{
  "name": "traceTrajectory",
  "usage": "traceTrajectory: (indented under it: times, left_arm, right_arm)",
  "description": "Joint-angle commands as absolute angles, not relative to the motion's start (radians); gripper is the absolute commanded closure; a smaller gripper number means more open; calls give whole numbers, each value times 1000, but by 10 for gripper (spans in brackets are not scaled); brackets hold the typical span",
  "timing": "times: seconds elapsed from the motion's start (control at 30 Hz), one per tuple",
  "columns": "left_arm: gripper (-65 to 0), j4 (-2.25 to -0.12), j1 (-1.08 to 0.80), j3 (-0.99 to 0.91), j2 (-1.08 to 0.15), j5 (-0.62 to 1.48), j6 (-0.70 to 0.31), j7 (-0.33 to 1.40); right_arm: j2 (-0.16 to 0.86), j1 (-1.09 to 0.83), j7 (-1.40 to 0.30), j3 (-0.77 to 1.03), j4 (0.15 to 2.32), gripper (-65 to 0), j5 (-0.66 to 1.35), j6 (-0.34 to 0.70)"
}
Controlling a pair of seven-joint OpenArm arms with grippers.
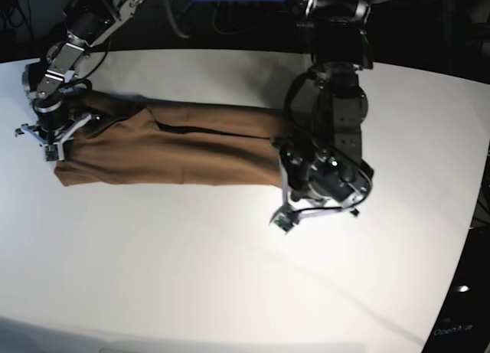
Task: Fold the T-shirt properly
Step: 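Carry the held end toward the right gripper with the left gripper, then lower the folded end onto the strip near the right gripper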
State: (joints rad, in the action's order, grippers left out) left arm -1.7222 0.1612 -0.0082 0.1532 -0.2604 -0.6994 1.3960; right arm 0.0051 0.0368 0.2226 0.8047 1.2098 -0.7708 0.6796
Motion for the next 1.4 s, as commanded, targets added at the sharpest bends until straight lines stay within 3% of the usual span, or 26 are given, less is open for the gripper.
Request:
traceTrajectory:
  times: [0.0, 0.17, 0.37, 0.67, 0.97, 1.37]
  left_arm:
    - [-22, -1753, 170, 2, 157, -262, -698, 1386]
    - [-22, -1750, 156, 53, 157, -231, -610, 1374]
    - [-22, -1755, 133, 12, 157, 15, -338, 1366]
    - [-22, -1741, 131, -91, 157, 344, -48, 1276]
    - [-22, -1616, 133, -28, 157, 375, 51, 1211]
    - [-22, -1596, 182, 160, 125, 375, 418, 1216]
  right_arm:
    - [7, 15, 134, 808, 1205, -3, -829, 698]
    - [7, 13, 140, 806, 1207, -3, -829, 698]
    - [7, 13, 142, 806, 1207, -3, -829, 698]
    - [7, 13, 142, 805, 1207, -3, -829, 698]
    - [8, 13, 143, 805, 1207, -3, -829, 698]
    - [8, 12, 143, 805, 1207, -3, -829, 698]
